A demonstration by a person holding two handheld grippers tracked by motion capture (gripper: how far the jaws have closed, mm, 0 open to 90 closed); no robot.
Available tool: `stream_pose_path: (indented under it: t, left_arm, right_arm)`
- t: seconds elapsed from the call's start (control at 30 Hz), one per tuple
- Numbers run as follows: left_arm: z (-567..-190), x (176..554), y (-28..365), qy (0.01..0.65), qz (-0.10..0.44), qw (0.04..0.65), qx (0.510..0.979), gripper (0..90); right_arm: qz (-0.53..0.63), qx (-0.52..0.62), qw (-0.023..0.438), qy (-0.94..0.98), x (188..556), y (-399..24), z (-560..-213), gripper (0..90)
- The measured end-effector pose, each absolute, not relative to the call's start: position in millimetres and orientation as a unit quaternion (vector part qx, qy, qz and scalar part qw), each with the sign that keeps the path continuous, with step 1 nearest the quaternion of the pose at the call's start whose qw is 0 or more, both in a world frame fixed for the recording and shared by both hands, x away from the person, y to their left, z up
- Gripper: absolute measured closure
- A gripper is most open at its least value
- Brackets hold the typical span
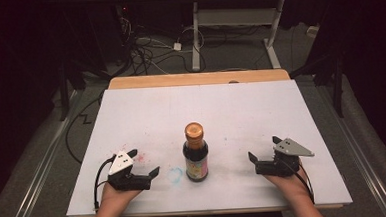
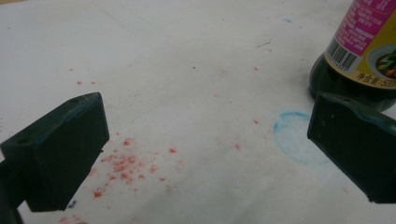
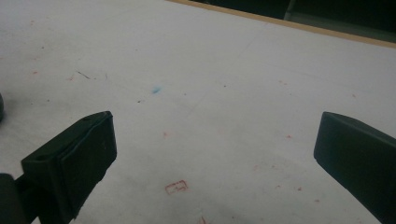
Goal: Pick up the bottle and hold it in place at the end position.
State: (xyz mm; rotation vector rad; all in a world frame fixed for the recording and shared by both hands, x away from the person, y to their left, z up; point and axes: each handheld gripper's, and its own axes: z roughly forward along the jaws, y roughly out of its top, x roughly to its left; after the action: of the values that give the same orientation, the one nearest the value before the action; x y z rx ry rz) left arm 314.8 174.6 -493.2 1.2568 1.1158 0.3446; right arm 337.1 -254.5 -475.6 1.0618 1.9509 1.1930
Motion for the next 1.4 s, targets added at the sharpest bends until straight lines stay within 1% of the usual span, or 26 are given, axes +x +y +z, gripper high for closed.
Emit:
stream_pose_path:
  t: [0.37,0.7,1.4]
  left_arm:
    - [-491.2,314.2,173.0,0.488,0.149,0.662,0.549,0.0]
    - [-488.0,312.8,168.6,0.488,0.133,0.669,0.546,0.0]
    - [-473.5,300.0,137.0,0.459,0.090,0.686,0.558,0.0]
  right_arm:
    - [0.449,0.404,0.313,0.733,337.2,-257.0,-474.5,0.2]
    - [0.443,0.403,0.316,0.735,336.5,-258.1,-475.3,0.2]
    - [0.440,0.399,0.314,0.741,335.1,-258.1,-475.1,0.2]
